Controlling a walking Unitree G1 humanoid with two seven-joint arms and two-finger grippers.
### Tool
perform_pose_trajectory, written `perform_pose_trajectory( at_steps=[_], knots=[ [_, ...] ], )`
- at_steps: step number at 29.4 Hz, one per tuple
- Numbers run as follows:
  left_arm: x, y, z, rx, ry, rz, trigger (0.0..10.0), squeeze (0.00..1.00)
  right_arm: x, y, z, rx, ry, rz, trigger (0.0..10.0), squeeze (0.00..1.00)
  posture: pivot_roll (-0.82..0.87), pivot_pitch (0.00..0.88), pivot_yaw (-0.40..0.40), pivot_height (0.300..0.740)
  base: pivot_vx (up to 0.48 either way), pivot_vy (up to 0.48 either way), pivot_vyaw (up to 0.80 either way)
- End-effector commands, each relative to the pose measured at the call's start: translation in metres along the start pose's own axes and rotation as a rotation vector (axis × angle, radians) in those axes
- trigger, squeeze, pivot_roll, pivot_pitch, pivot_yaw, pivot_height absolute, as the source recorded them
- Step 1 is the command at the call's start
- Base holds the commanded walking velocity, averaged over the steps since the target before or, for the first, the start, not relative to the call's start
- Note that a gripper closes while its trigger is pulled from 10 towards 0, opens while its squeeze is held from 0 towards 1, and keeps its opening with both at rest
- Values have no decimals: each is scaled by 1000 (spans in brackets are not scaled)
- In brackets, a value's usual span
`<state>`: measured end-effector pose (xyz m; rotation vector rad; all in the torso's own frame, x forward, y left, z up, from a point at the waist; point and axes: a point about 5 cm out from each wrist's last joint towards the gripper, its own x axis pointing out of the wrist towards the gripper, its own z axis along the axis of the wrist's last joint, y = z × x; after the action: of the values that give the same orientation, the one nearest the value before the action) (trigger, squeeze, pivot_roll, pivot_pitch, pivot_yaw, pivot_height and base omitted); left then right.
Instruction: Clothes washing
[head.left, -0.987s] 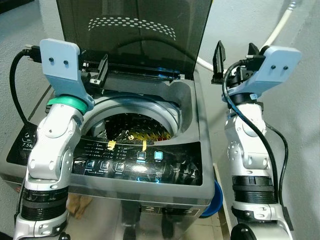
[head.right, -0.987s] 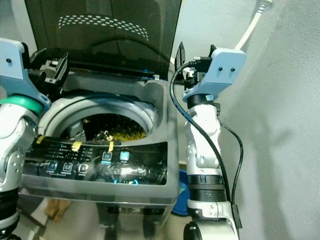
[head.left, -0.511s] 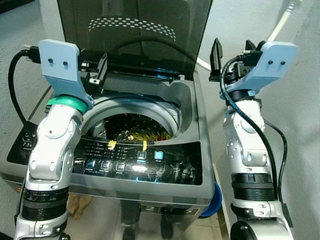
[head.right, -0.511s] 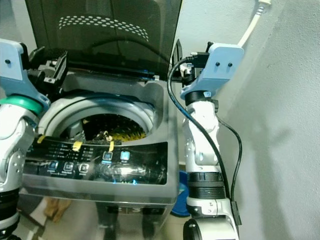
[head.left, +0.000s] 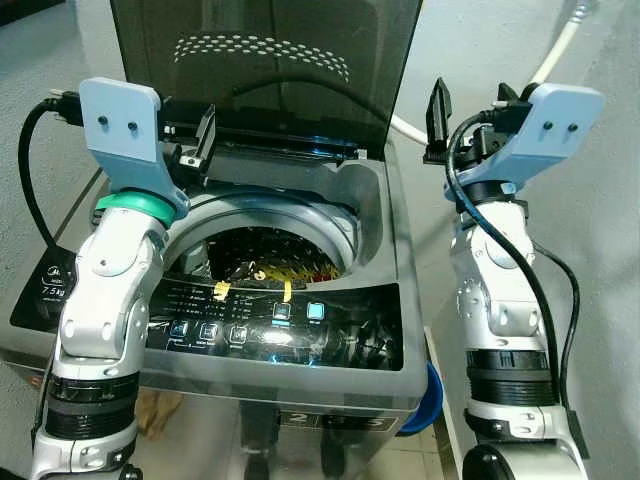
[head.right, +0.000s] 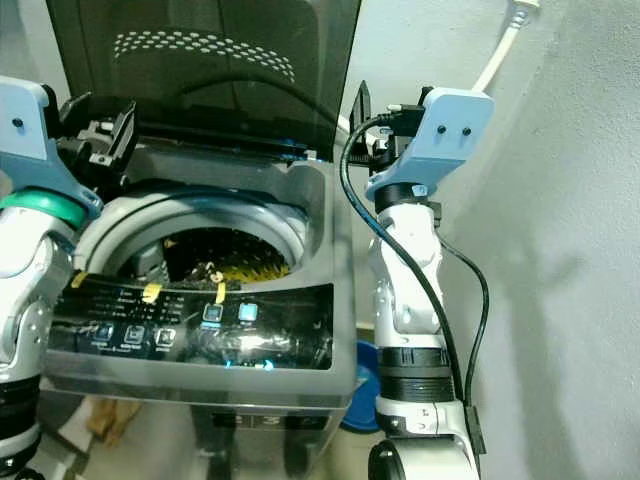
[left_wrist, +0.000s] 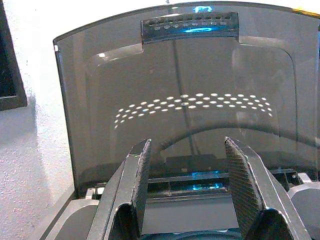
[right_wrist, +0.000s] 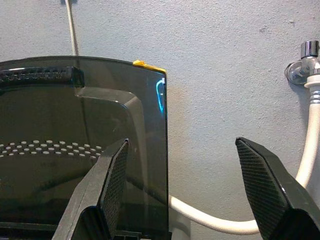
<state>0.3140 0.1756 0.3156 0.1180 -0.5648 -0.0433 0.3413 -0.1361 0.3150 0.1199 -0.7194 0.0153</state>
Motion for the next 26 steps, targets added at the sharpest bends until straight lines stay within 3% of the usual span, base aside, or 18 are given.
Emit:
perform_pose_trajectory(
  at_steps=[1,26],
  knots=[
    [-1,-2,-1,4,5,-6,10000,0,-2,-3,-1,11,6,-9,10000,0,133,4,-18,740,0,0,0],
    [-6,4,2,22,-5,32,10000,0,2,4,-3,36,17,21,10000,0,151,0,-33,740,0,0,0]
  ],
)
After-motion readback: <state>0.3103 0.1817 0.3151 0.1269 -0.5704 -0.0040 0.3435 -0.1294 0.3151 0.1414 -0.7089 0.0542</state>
